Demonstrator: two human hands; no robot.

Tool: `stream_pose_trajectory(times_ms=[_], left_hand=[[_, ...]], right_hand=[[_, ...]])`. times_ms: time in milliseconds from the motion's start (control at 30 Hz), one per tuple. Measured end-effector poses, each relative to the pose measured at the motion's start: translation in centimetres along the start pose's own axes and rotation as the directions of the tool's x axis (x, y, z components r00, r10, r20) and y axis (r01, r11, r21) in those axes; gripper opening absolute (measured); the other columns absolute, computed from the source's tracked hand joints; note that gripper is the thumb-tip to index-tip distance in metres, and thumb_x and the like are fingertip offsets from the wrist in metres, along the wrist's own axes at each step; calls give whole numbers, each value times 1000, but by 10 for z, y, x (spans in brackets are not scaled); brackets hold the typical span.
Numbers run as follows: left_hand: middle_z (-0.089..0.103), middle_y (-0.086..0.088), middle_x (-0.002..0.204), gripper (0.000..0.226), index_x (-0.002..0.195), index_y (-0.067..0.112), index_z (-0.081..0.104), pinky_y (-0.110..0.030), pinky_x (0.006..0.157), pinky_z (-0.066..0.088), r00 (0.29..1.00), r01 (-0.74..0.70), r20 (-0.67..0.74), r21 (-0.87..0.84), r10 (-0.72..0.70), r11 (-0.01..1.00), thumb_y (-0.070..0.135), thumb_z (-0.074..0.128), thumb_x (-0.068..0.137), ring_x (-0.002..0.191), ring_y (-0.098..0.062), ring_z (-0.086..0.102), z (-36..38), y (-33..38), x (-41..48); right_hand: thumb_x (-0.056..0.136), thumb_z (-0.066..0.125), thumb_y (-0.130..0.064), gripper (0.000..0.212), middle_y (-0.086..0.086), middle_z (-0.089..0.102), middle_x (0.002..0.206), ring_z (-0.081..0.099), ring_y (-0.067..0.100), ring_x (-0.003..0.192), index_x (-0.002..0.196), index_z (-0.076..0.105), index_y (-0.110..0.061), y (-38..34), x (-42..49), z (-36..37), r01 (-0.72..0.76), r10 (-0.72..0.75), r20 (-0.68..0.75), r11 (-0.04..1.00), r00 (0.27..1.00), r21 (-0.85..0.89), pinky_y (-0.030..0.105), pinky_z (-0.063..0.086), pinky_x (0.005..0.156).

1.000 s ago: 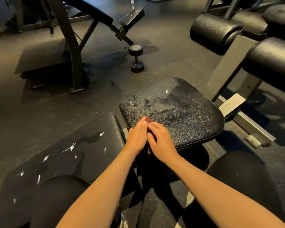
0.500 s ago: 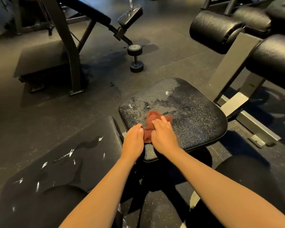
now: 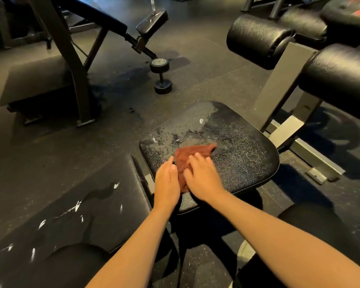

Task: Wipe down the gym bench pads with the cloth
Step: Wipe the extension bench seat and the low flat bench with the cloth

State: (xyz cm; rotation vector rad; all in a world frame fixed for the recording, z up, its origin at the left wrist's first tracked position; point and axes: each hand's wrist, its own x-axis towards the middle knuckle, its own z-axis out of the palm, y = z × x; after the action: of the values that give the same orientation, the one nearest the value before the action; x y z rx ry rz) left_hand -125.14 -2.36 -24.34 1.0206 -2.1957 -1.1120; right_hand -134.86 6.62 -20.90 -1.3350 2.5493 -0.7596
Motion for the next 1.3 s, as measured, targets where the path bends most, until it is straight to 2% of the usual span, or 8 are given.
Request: stream_pose_trajectory(times_ms=[200,300,400,533,700,867,1000,1300], left_hand=[[51,-7,149,53,144,11,52,-37,120,27,998,-45,37,55,43,997,32,27,102,140,-20,42,-1,-3,1],[48,-4,151,54,144,13,53,-39,122,23,994,-83,79,121,73,989,34,24,104,144,-19,37,2,-7,-1],[56,-4,143,47,143,15,54,-45,117,34,1000,-30,5,39,30,999,29,26,108,133,-20,48,6,-6,3],[57,-8,143,51,142,10,55,-37,116,30,999,-35,-10,120,36,992,31,27,105,132,-24,49,7,4,9],[54,-3,147,73,140,22,60,-42,119,25,996,-90,48,269,80,959,50,6,99,139,-21,41,9,2,7],[63,10,88,37,90,33,56,-49,88,48,995,-102,-22,31,102,994,25,24,106,85,-13,57,3,2,11],[63,-3,133,44,126,15,66,-41,115,32,998,-64,30,79,62,995,30,32,104,127,-18,51,1,-6,5],[67,1,107,42,107,15,66,-49,102,43,997,-4,-77,76,9,997,27,27,102,106,-23,59,-13,-19,27]], right_hand=[[92,51,-31,16,5,55,136,33,21,144,102,50,-18,15,7,-8,9,-9,65,1000,998,-2,43,19,122],[89,53,-17,16,7,52,123,39,27,129,103,50,-10,6,8,-23,-168,168,-7,986,986,17,46,29,115],[83,53,-15,16,0,48,107,38,20,102,97,46,-15,-8,-2,-12,-34,33,39,999,999,15,46,32,110],[90,46,-21,60,3,46,149,30,23,145,149,39,-20,16,3,-6,81,-77,137,997,988,-20,46,16,123],[99,39,-28,50,4,37,155,13,24,152,146,47,-15,25,8,-9,-31,35,28,991,999,-128,45,6,124],[103,36,-38,48,3,37,158,15,24,152,143,49,-15,17,4,5,120,-105,111,983,988,-138,44,8,123],[106,28,-38,51,7,23,164,3,25,154,149,41,-16,31,16,-7,-81,84,5,978,996,-192,46,4,125],[103,44,-31,55,5,50,138,40,28,132,156,30,-26,-1,12,20,220,-211,86,968,974,-117,48,27,118]])
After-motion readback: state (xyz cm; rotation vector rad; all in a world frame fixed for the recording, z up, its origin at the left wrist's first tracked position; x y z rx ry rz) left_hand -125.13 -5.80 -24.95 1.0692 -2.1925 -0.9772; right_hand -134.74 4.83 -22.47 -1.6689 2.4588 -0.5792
